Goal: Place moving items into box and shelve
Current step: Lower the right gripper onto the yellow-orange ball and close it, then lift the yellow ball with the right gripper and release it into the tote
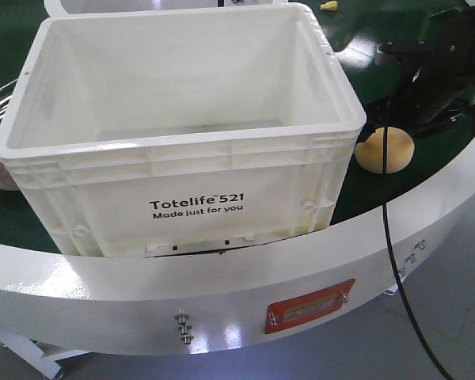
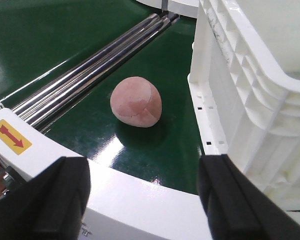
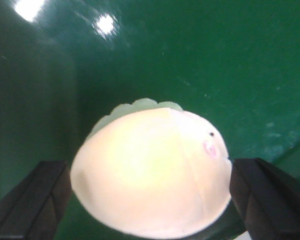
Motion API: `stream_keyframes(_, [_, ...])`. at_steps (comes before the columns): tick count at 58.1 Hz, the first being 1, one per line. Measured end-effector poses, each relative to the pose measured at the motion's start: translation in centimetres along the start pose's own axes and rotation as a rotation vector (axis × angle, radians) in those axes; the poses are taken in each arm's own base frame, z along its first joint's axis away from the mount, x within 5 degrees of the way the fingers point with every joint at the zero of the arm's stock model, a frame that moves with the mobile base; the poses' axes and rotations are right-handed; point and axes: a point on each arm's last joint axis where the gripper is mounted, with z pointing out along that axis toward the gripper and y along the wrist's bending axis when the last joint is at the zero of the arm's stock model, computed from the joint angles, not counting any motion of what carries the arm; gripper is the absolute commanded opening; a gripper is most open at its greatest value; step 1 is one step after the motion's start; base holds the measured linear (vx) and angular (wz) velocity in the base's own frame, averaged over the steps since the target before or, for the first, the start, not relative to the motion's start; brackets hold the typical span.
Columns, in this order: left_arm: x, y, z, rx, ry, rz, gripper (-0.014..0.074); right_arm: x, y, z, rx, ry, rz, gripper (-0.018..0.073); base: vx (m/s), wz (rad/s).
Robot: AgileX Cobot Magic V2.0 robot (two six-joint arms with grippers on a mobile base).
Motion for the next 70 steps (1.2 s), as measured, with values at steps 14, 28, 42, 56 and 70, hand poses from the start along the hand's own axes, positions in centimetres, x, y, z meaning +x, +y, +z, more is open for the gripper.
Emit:
stream_keyframes(14, [0.0,0.0,0.0,0.0,0.0,0.0,0.0551,0.2,0.0,1.5,0.004,0.07,-0.045,0.0561,0.0,0.0])
stream_keyframes(28, [0.0,0.0,0.0,0.0,0.001,0.0,0.0551,0.4,0.0,1.6,0.004,0.092,-0.051,0.0313,0.0,0.0])
stream_keyframes(42, [0.0,0.0,0.0,0.0,0.001,0.0,0.0551,0.4,-0.1,1.2,0.009,0.096,-0.054,0.0225,0.0,0.0])
stream_keyframes(56, [0.0,0.0,0.0,0.0,0.001,0.0,0.0551,-0.5,-0.8,-5.7,0.052,-0.047,-0.064,0.0233,0.0,0.0])
stream_keyframes(70, [0.0,0.0,0.0,0.0,0.001,0.0,0.0551,-0.8,-0.2,-16.7,-0.037,-0.382,-0.059,0.0241,0.0,0.0])
